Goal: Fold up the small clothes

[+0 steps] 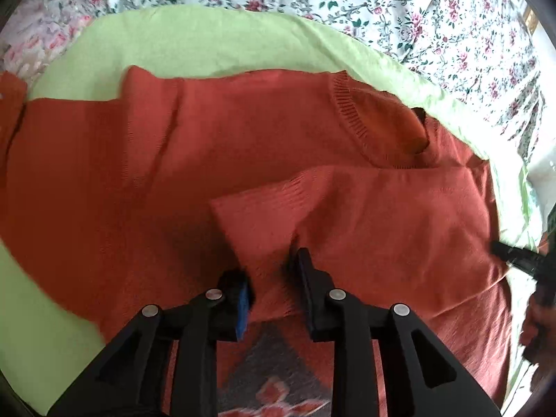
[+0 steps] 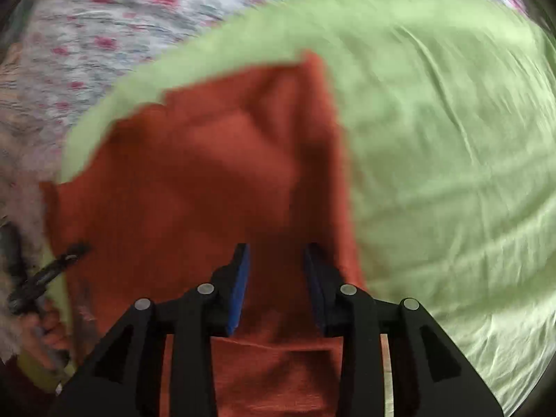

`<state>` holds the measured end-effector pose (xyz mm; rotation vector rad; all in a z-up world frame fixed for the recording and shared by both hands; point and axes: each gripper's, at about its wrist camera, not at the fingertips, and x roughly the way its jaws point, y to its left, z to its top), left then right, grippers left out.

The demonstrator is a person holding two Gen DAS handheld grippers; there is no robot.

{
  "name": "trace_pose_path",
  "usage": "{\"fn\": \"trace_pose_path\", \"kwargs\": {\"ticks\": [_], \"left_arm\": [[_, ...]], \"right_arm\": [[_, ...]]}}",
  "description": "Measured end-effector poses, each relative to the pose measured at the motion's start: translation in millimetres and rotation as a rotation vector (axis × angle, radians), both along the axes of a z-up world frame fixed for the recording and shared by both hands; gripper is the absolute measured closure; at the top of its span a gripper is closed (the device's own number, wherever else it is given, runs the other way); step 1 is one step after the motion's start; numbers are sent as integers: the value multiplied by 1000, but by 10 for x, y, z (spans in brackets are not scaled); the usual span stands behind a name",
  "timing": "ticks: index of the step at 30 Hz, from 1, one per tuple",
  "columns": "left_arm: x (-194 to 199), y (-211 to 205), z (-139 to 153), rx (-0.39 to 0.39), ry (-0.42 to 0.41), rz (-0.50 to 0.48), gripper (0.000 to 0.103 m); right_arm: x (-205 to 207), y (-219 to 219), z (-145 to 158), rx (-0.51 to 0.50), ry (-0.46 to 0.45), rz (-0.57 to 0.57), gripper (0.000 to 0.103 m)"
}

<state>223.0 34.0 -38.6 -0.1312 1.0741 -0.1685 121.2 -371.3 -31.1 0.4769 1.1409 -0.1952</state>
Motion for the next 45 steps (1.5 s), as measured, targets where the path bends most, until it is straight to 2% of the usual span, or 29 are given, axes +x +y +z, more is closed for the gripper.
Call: {"fn": "trace_pose_path", "kwargs": {"ticks": [1, 3, 5, 8, 10, 12, 14, 18, 21, 24, 28, 31, 32, 33, 34, 35, 36, 39, 42, 45], "left_arm": [[-31, 64, 12, 22, 3, 5, 80], [-107, 250, 54, 3, 3, 20, 80], [-207, 467, 137, -8, -15, 48, 81], [-320, 866, 251, -19, -45, 126, 79], [-319, 1137, 287, -38, -51, 191, 72], [-283, 1464, 308, -42, -56, 273, 56], [-216, 1772, 331, -30, -62, 350, 46], [27, 2349, 358, -20, -79, 486, 35], [266, 2828, 326, -60, -85, 577, 30], [522, 3242, 240, -123, -81, 669, 30], [748, 3677, 62, -237, -76, 779, 30], [856, 3859, -88, -278, -57, 830, 38], [882, 3877, -92, -273, -63, 837, 50], [926, 3904, -85, -280, -72, 824, 79], [963, 3919, -90, -315, -75, 797, 99], [984, 3929, -82, -354, -76, 773, 100], [989, 3911, -37, -354, -92, 760, 101], [944, 3732, 195, -313, -154, 694, 101], [832, 3409, 451, -307, -218, 619, 101], [657, 2917, 705, -289, -274, 505, 101]], "right_arm": [[-62, -93, -13, 54, -26, -48, 74], [-116, -136, 54, 72, -35, -89, 71], [-144, -36, 168, 32, -33, -72, 65], [-168, 154, 265, 58, -58, -16, 57], [-178, 294, 309, 56, -66, 16, 56], [-177, 439, 324, 76, -66, 43, 55], [-164, 611, 313, 101, -55, 65, 55], [-169, 844, 308, 111, -35, 115, 55], [-149, 975, 321, 106, -18, 139, 53], [-204, 994, 344, 100, -1, 146, 53], [-219, 1011, 353, 90, 19, 137, 52], [-258, 1021, 323, 95, 39, 128, 52], [-259, 1030, 320, 98, 41, 127, 52], [-272, 1040, 313, 105, 43, 127, 52], [-287, 1054, 310, 107, 44, 125, 52], [-292, 1065, 309, 106, 44, 127, 52], [-294, 1070, 306, 106, 44, 128, 52], [-314, 1098, 290, 116, 39, 134, 52], [-322, 1108, 273, 137, 30, 124, 52], [-321, 1111, 269, 148, 16, 119, 52]]}}
